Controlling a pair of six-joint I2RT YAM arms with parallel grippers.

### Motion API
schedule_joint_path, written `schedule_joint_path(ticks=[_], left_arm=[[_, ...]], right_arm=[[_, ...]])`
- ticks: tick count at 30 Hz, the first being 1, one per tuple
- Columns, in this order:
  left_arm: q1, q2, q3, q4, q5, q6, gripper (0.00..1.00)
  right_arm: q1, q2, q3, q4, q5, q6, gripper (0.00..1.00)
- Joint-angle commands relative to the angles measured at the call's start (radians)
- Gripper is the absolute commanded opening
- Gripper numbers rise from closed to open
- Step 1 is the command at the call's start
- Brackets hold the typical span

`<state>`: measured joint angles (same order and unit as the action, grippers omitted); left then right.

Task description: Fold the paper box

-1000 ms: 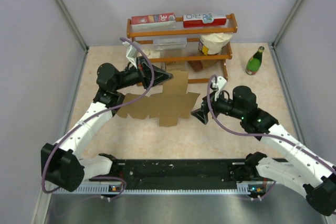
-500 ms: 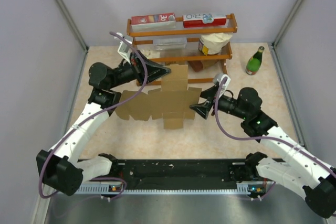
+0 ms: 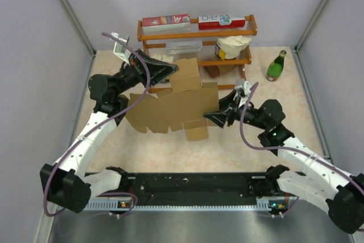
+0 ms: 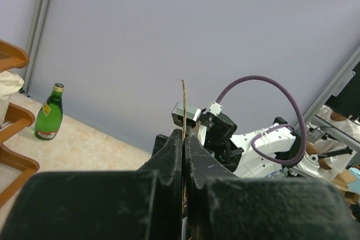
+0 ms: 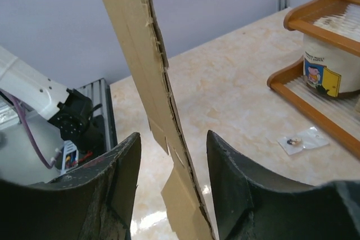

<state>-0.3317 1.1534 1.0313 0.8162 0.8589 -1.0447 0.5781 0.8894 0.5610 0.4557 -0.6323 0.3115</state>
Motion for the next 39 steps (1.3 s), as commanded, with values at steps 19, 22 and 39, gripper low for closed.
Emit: schedule_joint_path(ticks=[19,22,39], left_arm=[[0.056,-0.081,-0.076,0.071,-0.127,-0.044,0.00],[0.063,-0.092,-0.089,0.055,-0.136,-0.035,0.00],[0.103,-0.277,-0.192,-0.471,-0.334,0.270,0.66]], right_arm=[[-0.035,0.118,-0.030,0.466,-0.059,0.313,0.11],[-0.037,0.114,-0.023,0.434,-0.046,0.317,0.08],[-0.133,0.149,0.362,-0.613,-0.081,-0.032,0.00]])
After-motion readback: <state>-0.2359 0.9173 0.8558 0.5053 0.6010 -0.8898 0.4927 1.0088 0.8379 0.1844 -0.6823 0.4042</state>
